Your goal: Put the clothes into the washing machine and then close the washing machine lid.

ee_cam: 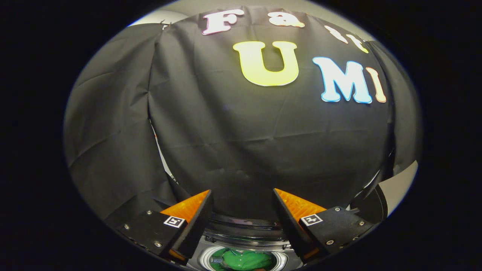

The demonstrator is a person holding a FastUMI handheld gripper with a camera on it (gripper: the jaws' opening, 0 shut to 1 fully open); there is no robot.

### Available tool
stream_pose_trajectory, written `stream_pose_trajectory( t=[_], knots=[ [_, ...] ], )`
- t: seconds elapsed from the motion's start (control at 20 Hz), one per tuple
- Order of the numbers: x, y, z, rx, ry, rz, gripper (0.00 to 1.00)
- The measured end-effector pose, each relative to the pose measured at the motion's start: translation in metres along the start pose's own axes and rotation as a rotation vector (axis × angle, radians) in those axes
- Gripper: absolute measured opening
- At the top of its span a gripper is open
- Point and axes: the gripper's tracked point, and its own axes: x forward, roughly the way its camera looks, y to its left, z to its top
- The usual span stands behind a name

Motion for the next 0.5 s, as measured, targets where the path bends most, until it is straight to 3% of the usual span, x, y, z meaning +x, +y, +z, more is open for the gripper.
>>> stream_pose_trajectory(
  t=[0.3, 0.5],
  knots=[
    [0.018, -0.011, -0.020, 0.067, 0.131, -0.072, 0.96],
    [0.021, -0.014, -0.024, 0.030, 0.164, -0.095, 0.96]
  ],
)
